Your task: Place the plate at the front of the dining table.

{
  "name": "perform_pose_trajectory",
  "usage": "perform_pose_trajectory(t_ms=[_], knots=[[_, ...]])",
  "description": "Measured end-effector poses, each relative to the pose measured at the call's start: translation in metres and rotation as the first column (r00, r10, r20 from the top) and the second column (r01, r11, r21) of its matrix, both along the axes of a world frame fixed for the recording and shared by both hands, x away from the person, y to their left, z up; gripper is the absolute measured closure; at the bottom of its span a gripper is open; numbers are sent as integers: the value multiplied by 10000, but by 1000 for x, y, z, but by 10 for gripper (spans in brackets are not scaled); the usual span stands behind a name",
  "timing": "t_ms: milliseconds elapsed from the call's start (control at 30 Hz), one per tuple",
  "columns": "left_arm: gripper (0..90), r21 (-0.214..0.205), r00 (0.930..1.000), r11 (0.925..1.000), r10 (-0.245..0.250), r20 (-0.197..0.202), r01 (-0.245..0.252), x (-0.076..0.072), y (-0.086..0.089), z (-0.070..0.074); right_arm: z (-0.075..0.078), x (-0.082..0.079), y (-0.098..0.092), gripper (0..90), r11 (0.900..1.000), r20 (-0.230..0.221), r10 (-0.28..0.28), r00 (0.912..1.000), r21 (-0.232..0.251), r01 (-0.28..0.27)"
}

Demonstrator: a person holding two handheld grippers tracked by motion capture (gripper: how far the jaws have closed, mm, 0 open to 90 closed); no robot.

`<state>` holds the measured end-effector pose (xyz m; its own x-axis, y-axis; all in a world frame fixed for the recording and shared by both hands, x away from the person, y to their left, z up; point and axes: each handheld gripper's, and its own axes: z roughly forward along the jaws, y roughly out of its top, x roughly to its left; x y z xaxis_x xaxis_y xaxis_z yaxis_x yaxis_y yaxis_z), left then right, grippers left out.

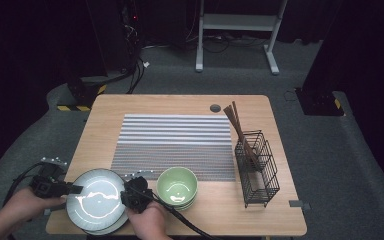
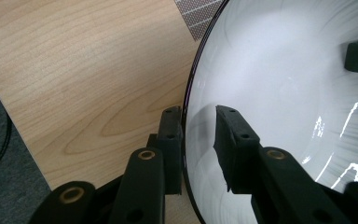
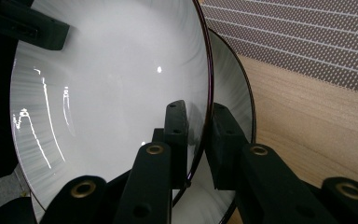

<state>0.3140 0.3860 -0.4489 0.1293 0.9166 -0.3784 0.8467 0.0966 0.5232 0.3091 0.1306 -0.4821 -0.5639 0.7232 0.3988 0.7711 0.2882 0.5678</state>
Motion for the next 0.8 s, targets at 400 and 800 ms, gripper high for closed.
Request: perform_pose_trajectory(t_ms=[400, 800], knots=[[805, -68, 9996, 9999, -133, 265, 135, -3, 2, 5, 6, -1, -3, 822, 9997, 484, -187, 9987, 168, 179], [803, -303, 9986, 9993, -185, 496, 200, -4, 4, 7, 10, -3, -5, 835, 9985, 511, -407, 9979, 386, 388]])
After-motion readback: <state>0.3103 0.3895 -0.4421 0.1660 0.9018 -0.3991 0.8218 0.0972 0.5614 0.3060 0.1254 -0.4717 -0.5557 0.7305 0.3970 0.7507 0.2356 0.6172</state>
